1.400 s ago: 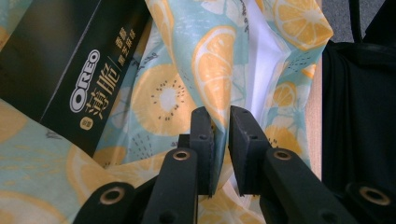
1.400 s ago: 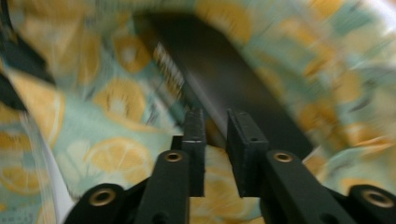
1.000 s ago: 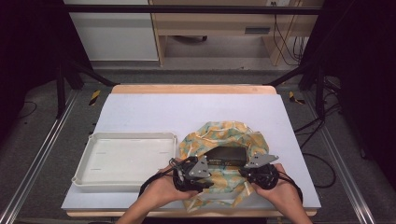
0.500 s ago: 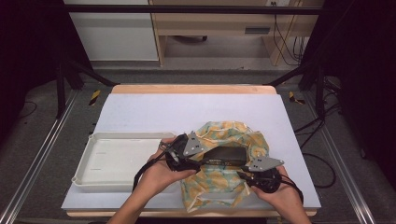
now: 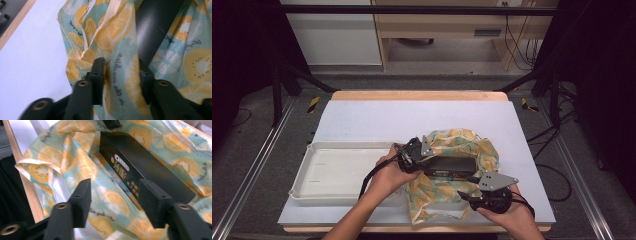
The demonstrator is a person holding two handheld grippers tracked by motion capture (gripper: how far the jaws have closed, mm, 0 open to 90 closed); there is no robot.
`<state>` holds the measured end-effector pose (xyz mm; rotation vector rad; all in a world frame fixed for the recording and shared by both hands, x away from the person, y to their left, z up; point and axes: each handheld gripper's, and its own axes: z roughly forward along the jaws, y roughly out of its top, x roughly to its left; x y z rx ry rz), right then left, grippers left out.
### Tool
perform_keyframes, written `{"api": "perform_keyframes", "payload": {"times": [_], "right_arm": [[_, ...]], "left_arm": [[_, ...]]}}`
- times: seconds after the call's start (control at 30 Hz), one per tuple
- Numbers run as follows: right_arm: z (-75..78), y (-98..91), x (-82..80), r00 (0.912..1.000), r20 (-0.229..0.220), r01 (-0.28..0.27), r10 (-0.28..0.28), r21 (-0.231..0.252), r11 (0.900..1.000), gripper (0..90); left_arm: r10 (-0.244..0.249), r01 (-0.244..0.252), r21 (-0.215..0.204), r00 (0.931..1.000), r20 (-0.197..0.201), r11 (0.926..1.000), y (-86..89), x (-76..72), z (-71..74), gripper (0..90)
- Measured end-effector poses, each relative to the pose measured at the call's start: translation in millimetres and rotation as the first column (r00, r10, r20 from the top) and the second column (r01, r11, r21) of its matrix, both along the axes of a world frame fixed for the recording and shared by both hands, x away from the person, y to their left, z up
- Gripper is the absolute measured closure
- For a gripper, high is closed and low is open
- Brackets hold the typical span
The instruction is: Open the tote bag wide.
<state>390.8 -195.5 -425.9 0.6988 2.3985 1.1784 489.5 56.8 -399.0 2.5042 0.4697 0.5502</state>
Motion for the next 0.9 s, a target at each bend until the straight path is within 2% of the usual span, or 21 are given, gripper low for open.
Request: {"api": "perform_keyframes", "payload": {"times": [0.1,0.13,0.23,0.3,0.37,0.4,0.43,0.53,0.73,0.77,0.9], "right_arm": [[-1.5,4.0,1.3,1.0000,-0.001,-0.008,0.008,0.005,1.0000,40.0],[-4.4,9.7,4.1,0.9998,-0.006,-0.018,0.018,-0.001,0.9998,37.0],[-7.1,16.1,7.5,0.9993,-0.017,-0.033,0.033,-0.004,0.9994,37.2],[-10.8,23.3,10.7,0.9986,-0.033,-0.043,0.043,-0.014,0.9990,43.7],[-16.8,29.8,14.9,0.9975,-0.060,-0.042,0.039,-0.049,0.9979,60.2],[-16.8,29.8,14.9,0.9975,-0.060,-0.042,0.039,-0.049,0.9979,60.2],[-21.0,33.1,15.4,0.9952,-0.076,-0.066,0.061,-0.061,0.9959,73.4],[-24.7,35.1,13.9,0.9926,-0.096,-0.083,0.074,-0.086,0.9928,87.8],[-30.8,34.8,12.6,0.9866,-0.130,-0.113,0.099,-0.111,0.9874,90.0],[-34.7,36.2,11.6,0.9828,-0.150,-0.128,0.108,-0.135,0.9825,90.0],[-37.7,37.2,11.2,0.9801,-0.161,-0.141,0.116,-0.152,0.9783,90.0]], "left_arm": [[0.004,-0.004,0.001,1.0000,-0.001,1.0000,2.6,0.5,0.5,72.8],[0.008,-0.008,-0.009,1.0000,-0.005,0.9999,5.0,0.5,0.7,77.1],[0.009,-0.009,-0.013,0.9999,-0.004,0.9999,7.2,-0.2,1.2,80.4],[0.015,-0.015,-0.015,0.9999,0.000,0.9998,10.0,-1.5,2.3,80.9],[0.014,-0.014,-0.017,0.9999,-0.002,0.9998,12.2,-2.6,3.1,81.2],[0.015,-0.015,-0.020,0.9999,0.001,0.9997,13.6,-2.8,3.4,81.2],[0.019,-0.019,-0.024,0.9998,0.001,0.9995,16.6,-2.3,4.5,81.2],[0.032,-0.032,-0.029,0.9995,-0.001,0.9991,22.0,1.0,5.4,81.6],[0.060,-0.060,-0.022,0.9982,0.006,0.9980,30.4,9.4,6.7,81.8],[0.069,-0.069,-0.016,0.9976,0.006,0.9975,32.7,13.4,7.0,82.2],[0.083,-0.083,-0.004,0.9965,0.005,0.9965,35.1,20.5,6.1,83.6]]}}
